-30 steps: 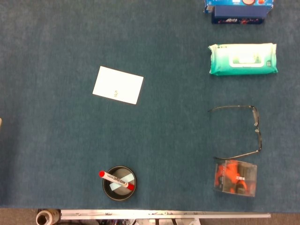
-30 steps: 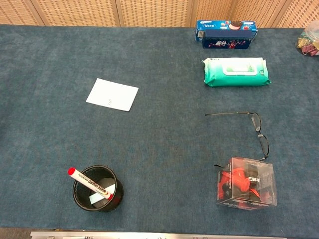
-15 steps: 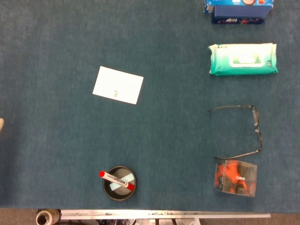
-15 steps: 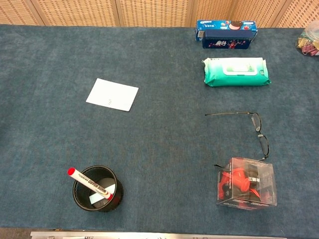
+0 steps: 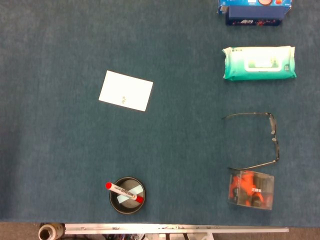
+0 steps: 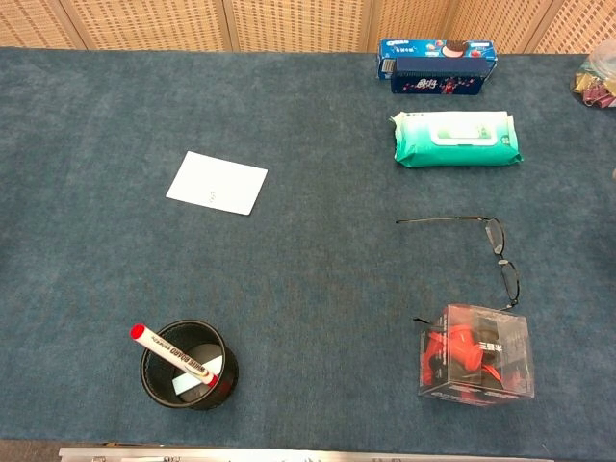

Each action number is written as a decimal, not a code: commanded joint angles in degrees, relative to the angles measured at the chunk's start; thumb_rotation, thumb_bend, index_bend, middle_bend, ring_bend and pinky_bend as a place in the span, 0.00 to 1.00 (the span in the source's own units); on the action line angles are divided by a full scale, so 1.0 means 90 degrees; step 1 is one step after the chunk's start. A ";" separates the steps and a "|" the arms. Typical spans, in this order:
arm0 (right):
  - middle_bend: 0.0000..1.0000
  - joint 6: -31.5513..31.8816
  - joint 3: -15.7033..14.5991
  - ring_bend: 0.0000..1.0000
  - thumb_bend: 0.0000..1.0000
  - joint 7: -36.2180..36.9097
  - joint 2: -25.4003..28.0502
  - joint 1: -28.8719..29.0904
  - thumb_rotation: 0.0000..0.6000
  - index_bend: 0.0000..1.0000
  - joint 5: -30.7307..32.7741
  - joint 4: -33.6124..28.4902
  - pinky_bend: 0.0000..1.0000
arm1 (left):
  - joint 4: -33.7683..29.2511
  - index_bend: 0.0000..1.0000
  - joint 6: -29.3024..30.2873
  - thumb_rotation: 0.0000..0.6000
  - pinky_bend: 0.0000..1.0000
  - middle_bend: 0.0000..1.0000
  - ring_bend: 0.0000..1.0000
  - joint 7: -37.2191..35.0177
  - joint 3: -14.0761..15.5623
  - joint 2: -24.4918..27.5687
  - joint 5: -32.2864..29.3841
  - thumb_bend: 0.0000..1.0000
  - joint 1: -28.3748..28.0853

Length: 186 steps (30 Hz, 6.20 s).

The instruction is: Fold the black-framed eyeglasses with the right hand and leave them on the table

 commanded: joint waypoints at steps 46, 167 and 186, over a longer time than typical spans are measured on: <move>0.16 -0.2465 -0.0925 0.03 0.65 -0.1959 0.0145 0.1490 1.00 0.51 -0.0564 -0.0449 0.11 | -0.0017 0.56 0.0019 1.00 0.53 0.54 0.39 -0.0070 -0.0048 0.0060 -0.0029 0.24 0.0044; 0.26 -0.3228 -0.0930 0.13 0.79 0.0980 -0.0244 0.2079 1.00 0.22 0.0142 -0.0741 0.26 | -0.0059 0.56 0.0108 1.00 0.53 0.54 0.39 -0.0205 -0.0075 0.0147 0.0010 0.24 0.0101; 0.26 -0.3225 -0.1186 0.13 0.79 0.1107 0.0021 0.2098 1.00 0.22 -0.0156 -0.1023 0.27 | -0.0054 0.56 0.0089 1.00 0.53 0.54 0.39 -0.0138 -0.0076 0.0125 0.0003 0.24 0.0091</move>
